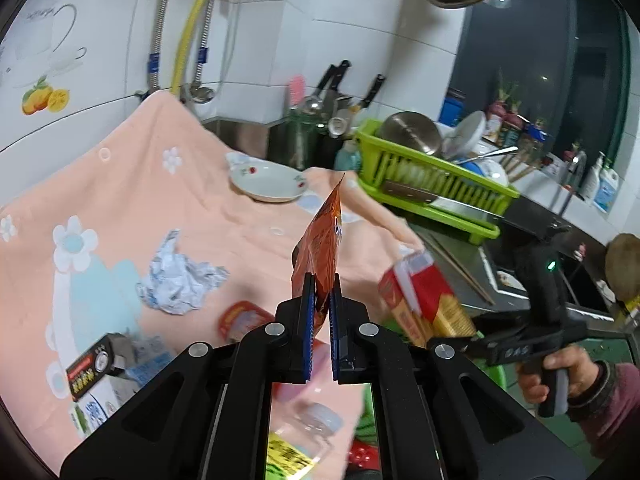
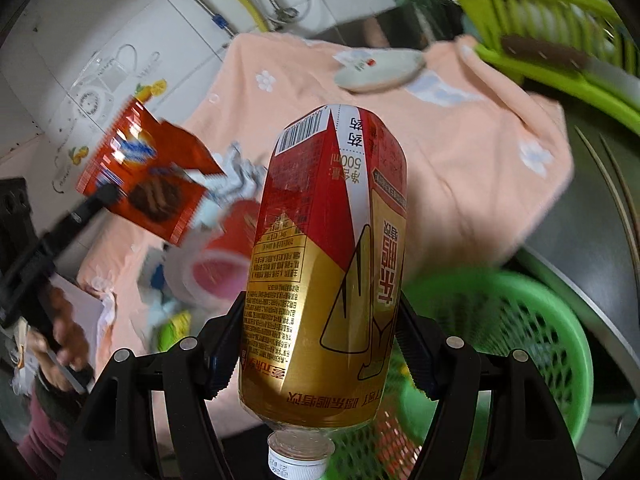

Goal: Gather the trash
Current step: 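Grasp the orange wrapper with the left gripper while the right gripper holds the bottle, then drop the bottle and orange wrapper into the green basket with both grippers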

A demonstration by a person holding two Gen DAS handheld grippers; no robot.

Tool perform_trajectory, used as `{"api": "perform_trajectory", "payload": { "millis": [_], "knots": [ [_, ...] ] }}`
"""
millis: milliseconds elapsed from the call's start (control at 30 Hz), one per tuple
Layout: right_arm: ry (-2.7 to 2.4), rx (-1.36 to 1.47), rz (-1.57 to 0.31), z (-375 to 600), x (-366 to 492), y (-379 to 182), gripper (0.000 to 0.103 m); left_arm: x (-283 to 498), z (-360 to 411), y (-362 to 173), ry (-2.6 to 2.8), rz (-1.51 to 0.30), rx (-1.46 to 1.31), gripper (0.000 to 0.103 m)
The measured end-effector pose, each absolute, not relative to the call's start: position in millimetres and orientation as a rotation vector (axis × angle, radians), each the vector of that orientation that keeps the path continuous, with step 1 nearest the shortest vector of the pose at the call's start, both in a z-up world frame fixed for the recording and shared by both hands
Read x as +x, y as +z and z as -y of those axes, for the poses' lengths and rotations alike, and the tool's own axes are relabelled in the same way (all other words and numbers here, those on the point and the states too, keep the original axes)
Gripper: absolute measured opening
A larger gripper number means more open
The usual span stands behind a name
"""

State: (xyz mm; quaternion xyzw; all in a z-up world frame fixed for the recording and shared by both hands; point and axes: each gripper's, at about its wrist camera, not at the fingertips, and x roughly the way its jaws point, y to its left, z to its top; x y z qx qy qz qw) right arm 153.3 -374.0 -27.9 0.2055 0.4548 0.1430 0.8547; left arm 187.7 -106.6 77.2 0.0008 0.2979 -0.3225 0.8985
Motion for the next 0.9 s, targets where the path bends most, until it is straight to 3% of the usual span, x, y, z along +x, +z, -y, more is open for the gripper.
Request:
{"api": "perform_trajectory", "payload": {
  "millis": [433,900],
  "knots": [
    [0.109,0.410,-1.223,403,121,-136,0.067,147,149,58,-0.792,-0.650,-0.007,0.005],
    [0.058,0.408,-1.254,418,125,-160,0.069,135,183,21,-0.862,-0.739,-0.020,0.005]
  ]
}}
